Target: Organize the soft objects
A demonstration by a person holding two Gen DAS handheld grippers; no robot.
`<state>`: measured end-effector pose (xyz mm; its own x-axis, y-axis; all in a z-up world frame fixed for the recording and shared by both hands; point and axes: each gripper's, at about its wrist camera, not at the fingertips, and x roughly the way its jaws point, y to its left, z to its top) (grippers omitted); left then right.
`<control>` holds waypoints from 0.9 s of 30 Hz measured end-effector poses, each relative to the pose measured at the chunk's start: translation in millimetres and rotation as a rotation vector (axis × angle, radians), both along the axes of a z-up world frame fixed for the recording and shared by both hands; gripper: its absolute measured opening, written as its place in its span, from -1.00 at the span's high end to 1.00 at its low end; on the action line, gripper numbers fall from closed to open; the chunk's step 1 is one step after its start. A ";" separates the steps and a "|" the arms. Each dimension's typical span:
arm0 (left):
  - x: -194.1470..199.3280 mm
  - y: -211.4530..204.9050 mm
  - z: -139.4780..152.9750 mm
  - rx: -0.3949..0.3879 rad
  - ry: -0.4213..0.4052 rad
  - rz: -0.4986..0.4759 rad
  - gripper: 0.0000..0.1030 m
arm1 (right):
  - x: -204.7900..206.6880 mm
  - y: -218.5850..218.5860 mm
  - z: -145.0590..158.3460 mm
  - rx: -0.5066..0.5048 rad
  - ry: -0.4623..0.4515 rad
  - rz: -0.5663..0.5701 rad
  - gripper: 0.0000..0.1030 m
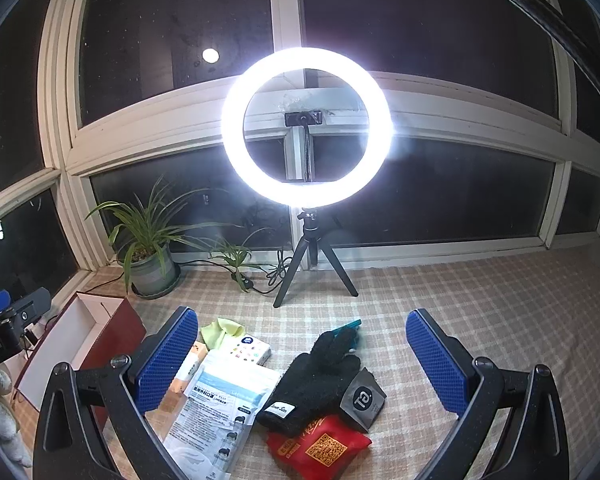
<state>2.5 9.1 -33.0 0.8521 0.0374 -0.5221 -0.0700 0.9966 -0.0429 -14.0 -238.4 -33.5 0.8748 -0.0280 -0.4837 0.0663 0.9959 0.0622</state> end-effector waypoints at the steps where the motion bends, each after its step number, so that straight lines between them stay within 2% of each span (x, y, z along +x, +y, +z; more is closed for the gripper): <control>1: 0.2 -0.3 0.0 0.000 0.000 0.001 -1.00 | 0.1 0.4 0.3 0.000 -0.001 0.000 -0.99; 27: 4.9 -3.4 -9.4 0.001 0.022 -0.009 -1.00 | 6.1 -2.1 -3.8 -0.003 0.025 0.001 -0.99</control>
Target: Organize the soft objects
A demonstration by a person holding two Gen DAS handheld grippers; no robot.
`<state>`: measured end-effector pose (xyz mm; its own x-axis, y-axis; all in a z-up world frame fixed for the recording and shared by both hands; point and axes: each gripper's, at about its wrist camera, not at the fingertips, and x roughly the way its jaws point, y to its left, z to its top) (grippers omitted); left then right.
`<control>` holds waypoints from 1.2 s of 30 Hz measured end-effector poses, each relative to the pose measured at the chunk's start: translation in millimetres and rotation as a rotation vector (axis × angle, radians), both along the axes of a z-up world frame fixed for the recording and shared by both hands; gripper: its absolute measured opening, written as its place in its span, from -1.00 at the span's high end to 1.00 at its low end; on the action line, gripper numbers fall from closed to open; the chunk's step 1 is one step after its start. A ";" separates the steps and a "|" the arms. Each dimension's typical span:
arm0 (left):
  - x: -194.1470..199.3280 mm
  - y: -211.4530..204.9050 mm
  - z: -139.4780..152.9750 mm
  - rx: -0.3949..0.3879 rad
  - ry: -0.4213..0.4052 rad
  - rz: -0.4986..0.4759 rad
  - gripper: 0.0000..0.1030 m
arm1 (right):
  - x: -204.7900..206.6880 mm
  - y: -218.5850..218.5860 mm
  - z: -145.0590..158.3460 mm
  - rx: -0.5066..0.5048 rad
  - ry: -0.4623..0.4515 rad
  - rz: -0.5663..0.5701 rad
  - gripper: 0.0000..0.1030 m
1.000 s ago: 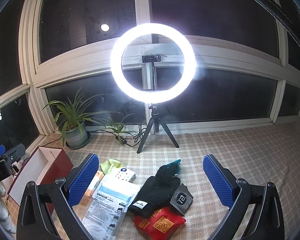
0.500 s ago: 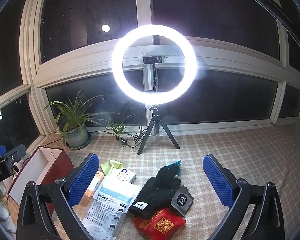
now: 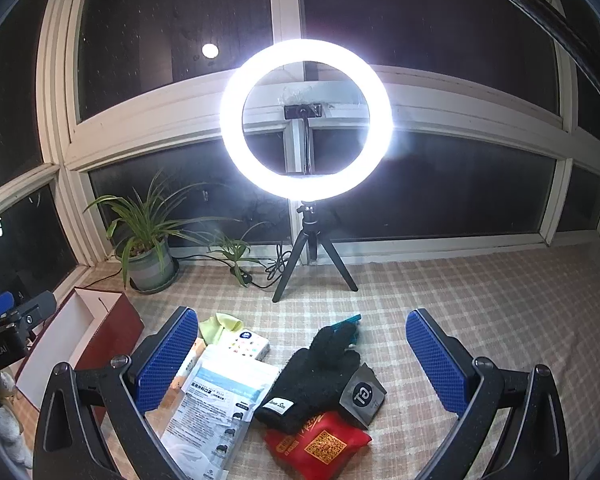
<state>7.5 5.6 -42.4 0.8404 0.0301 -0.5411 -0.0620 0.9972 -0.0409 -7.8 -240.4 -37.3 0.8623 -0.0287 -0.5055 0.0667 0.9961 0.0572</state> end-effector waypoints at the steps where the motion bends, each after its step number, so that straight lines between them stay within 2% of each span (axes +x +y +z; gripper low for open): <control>1: 0.4 -0.8 -1.5 0.000 0.004 -0.002 -1.00 | -0.2 -0.7 -1.7 -0.001 0.003 -0.002 -0.99; 13: 11.3 -7.2 -32.5 -0.015 0.104 -0.049 -1.00 | 3.4 -14.7 -24.9 0.011 0.074 -0.005 -0.99; 20: 22.4 0.3 -61.0 -0.072 0.230 -0.106 -0.98 | 5.5 -25.7 -46.6 0.068 0.134 0.034 -0.99; 26: 25.4 -7.1 -78.9 -0.049 0.289 -0.157 -0.92 | 9.3 -41.5 -63.6 0.176 0.198 0.088 -0.99; 32: 31.0 -18.0 -101.0 -0.027 0.358 -0.261 -0.91 | 7.9 -33.1 -75.4 0.165 0.215 0.143 -0.99; 34: 30.1 -18.4 -104.5 -0.036 0.350 -0.291 -0.91 | 7.7 -28.3 -79.0 0.168 0.219 0.159 -0.99; 36: 30.8 -20.8 -109.2 0.000 0.343 -0.291 -0.91 | 9.7 -23.0 -85.0 0.180 0.244 0.173 -0.99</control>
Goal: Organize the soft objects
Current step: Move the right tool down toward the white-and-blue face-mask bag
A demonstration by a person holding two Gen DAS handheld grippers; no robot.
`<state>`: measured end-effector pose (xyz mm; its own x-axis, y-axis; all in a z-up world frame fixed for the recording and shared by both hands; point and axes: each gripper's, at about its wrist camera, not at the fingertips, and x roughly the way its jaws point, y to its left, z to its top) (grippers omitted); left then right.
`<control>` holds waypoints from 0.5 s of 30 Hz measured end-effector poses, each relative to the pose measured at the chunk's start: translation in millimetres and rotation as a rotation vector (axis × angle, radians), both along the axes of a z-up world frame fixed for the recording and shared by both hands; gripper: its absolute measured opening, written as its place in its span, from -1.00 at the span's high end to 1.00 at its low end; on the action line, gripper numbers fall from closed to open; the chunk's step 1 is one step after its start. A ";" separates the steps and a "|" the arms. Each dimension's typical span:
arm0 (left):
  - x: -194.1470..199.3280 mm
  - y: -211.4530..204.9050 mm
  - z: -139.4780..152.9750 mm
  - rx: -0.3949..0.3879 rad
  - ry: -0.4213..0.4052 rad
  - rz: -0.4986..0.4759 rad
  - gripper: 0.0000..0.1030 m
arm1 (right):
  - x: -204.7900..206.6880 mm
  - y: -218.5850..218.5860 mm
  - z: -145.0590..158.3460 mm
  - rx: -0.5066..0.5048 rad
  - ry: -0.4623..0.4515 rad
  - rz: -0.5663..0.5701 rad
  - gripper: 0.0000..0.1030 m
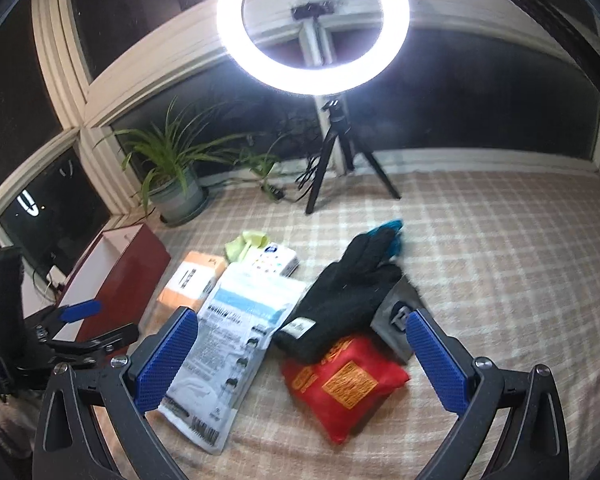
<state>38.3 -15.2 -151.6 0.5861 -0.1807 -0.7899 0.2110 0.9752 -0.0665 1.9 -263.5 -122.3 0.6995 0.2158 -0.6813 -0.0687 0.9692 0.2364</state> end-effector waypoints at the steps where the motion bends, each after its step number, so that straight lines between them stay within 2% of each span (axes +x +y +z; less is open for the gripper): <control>1: 0.8 -1.5 -1.9 0.019 0.001 -0.002 -0.91 | 1.5 3.0 -4.2 0.011 0.019 0.006 -0.99; 5: 7.3 -6.8 -13.2 0.055 0.030 -0.023 -0.91 | 8.6 9.1 -22.7 0.062 0.096 0.018 -0.99; 10: 14.0 -10.5 -25.9 0.030 0.095 -0.053 -0.91 | 18.0 13.6 -47.9 0.149 0.195 0.027 -0.99; 15: 23.7 -7.2 -39.6 0.043 0.160 -0.030 -0.91 | 26.9 19.6 -68.2 0.210 0.267 0.035 -0.99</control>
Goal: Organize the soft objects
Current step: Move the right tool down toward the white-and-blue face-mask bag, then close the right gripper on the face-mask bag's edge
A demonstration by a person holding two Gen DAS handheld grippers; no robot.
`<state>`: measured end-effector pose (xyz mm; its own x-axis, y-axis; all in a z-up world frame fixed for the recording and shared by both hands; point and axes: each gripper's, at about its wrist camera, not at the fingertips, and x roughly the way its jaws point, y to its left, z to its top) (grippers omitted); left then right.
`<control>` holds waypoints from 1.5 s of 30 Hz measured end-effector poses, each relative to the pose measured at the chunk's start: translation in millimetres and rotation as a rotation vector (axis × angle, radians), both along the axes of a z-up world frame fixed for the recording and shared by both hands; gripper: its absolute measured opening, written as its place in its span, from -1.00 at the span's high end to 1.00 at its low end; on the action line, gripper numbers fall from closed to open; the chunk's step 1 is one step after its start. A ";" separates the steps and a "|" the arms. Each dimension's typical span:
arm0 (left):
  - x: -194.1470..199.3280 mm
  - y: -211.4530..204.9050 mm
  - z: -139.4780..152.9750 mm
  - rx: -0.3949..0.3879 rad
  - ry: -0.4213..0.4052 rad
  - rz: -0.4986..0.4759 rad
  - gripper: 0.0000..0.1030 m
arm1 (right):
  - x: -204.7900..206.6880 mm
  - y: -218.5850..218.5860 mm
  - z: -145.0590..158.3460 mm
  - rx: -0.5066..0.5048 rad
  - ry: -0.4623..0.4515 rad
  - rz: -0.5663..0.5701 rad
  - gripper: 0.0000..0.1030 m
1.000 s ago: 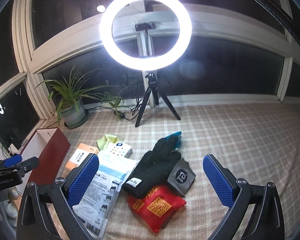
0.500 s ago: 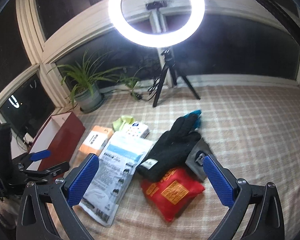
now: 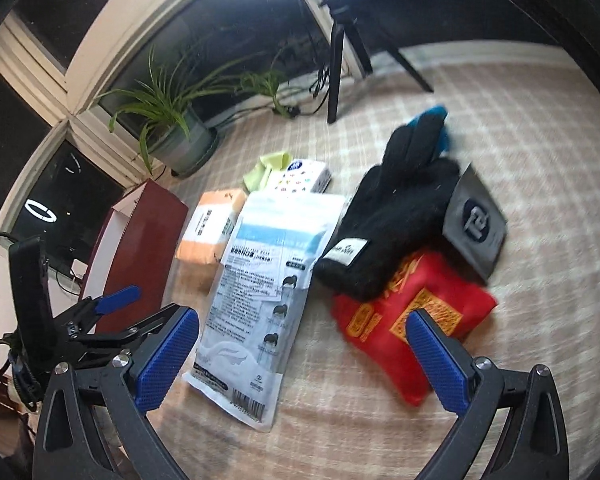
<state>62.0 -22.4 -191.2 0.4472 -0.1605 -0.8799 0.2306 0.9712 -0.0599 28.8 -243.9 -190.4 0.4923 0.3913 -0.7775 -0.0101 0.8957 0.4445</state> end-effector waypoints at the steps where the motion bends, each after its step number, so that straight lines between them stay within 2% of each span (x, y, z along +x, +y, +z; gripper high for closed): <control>1: 2.0 1.0 -2.9 0.001 0.012 0.003 -0.91 | 1.6 1.3 -2.5 0.003 0.009 0.002 -0.99; 4: 6.9 3.8 -15.4 0.018 0.057 0.008 -0.91 | 6.9 6.8 -11.3 0.015 0.044 0.018 -0.94; 7: 8.7 5.6 -25.0 -0.017 0.091 -0.009 -0.91 | 12.0 11.6 -19.9 0.023 0.075 0.030 -0.90; 12: 9.4 4.2 -35.0 -0.035 0.103 -0.026 -0.91 | 22.0 20.7 -31.8 0.030 0.116 0.051 -0.76; 22: 18.9 18.8 -61.2 -0.092 0.153 0.019 -0.91 | 38.4 27.4 -59.0 0.057 0.217 0.041 -0.56; 35: 29.5 13.4 -78.4 -0.157 0.212 -0.031 -0.97 | 51.3 40.3 -76.8 0.068 0.278 0.025 -0.51; 41: 32.0 4.2 -80.8 -0.133 0.225 -0.074 -0.98 | 51.6 44.7 -81.2 0.100 0.303 0.019 -0.49; 43: 33.0 0.4 -82.0 -0.133 0.229 -0.081 -0.98 | 51.0 46.6 -83.8 0.112 0.314 0.022 -0.35; 45: 31.7 -1.4 -81.9 -0.125 0.225 -0.089 -0.98 | 50.4 46.6 -84.6 0.118 0.312 0.016 -0.32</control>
<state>93.7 -23.8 -273.2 0.2218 -0.3043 -0.9264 0.2821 0.9295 -0.2378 79.2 -197.4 -275.0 0.2304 0.4932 -0.8388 0.1296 0.8388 0.5288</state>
